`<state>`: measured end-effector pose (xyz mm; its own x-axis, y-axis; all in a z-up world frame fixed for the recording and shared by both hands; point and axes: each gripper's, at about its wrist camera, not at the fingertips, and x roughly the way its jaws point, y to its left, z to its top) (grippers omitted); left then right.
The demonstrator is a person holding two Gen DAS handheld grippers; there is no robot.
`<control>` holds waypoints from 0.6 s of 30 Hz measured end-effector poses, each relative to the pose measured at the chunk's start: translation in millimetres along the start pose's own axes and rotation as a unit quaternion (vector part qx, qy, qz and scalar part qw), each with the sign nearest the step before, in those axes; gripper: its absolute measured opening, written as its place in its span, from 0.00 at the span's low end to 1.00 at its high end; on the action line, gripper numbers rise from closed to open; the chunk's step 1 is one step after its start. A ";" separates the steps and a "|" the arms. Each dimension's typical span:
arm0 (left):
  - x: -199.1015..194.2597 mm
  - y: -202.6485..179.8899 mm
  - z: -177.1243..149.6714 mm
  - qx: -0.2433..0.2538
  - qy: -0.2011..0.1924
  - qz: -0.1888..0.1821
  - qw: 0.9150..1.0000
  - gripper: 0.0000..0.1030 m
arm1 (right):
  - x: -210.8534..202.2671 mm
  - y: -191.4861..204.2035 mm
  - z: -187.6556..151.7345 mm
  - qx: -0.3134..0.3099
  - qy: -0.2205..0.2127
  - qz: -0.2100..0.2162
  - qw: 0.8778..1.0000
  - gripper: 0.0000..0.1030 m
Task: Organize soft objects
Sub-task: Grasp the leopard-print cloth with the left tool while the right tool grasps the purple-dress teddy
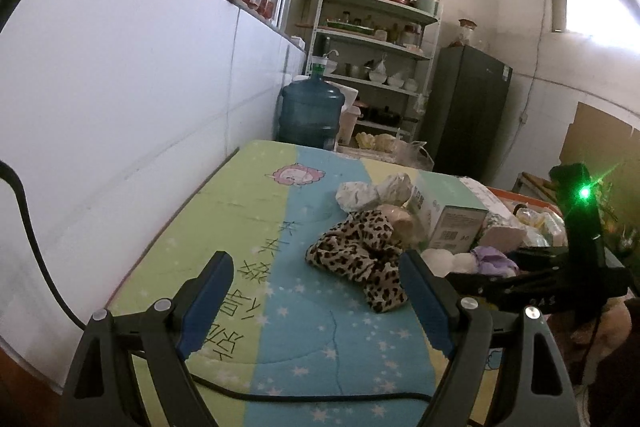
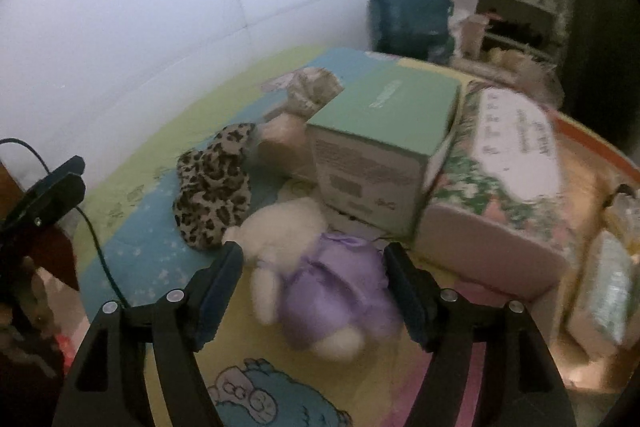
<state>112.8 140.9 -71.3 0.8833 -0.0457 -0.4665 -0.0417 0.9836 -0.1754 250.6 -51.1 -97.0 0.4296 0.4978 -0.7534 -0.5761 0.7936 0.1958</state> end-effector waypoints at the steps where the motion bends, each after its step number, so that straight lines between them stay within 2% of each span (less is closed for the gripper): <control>1: -0.5 0.7 -1.2 -0.001 0.000 0.000 1.000 0.82 | 3.3 0.5 -0.6 0.001 0.006 0.006 1.000 0.72; 4: -0.4 3.2 -2.2 -0.003 0.002 0.000 1.000 0.82 | 8.3 2.9 -1.7 0.002 0.014 0.009 1.000 0.72; 6: 0.3 5.2 -2.2 -0.005 0.003 0.000 1.000 0.82 | 8.1 6.3 -3.0 -0.003 0.012 0.004 1.000 0.68; 8: 0.3 6.5 -2.4 -0.007 0.003 0.000 1.000 0.82 | 8.4 11.3 -5.2 -0.002 0.013 0.015 1.000 0.53; 11: 1.1 7.3 -3.1 -0.008 0.005 -0.001 1.000 0.82 | 9.3 20.7 -7.5 -0.013 0.015 0.009 1.000 0.42; 15: 3.5 6.1 -3.5 -0.006 0.008 -0.002 1.000 0.82 | 9.0 38.2 -13.5 -0.037 0.004 -0.026 0.999 0.41; 18: 6.0 5.4 -3.5 -0.005 0.011 -0.002 1.000 0.82 | 4.1 42.7 -17.0 -0.033 -0.007 -0.024 0.999 0.40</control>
<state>116.1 145.4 -78.1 0.8730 -0.0542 -0.4847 -0.0419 0.9818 -0.1854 215.9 -21.1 -102.4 0.4668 0.4655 -0.7519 -0.5998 0.7914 0.1176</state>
